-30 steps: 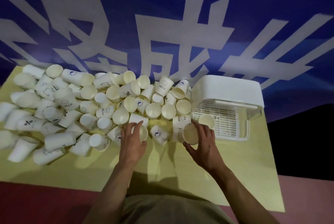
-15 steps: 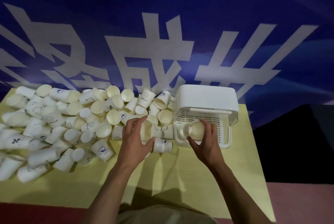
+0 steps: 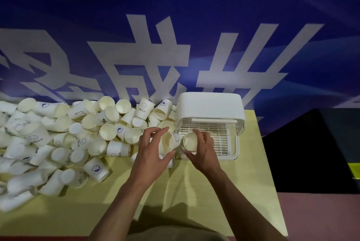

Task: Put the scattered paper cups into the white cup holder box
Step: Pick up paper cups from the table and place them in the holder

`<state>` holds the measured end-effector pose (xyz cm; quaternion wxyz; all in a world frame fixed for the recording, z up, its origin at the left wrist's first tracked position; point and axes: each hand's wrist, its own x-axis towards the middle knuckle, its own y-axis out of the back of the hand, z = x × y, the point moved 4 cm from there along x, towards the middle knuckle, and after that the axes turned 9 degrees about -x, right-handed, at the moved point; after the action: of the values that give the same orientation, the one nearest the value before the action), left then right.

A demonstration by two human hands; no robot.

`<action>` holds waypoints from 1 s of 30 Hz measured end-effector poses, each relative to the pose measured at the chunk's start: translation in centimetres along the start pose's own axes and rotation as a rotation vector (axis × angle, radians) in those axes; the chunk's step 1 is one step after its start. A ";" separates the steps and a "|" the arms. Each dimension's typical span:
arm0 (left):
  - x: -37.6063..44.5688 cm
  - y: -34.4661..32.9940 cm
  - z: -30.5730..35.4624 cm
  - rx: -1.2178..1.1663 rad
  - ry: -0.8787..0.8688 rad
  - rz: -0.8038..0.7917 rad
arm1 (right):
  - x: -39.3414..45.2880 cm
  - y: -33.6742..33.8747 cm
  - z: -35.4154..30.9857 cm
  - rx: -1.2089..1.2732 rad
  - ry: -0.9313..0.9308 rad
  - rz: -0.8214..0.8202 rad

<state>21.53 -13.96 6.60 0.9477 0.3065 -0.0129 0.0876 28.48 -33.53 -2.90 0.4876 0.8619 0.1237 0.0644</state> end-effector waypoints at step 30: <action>4.0 -12.0 -2.9 0.198 0.022 -0.289 | -6.3 3.2 4.7 0.117 -0.119 0.020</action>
<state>27.45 -21.17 -2.42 0.9158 0.3959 0.0502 -0.0455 23.98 -40.73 -2.58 0.4423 0.8924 0.0893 0.0106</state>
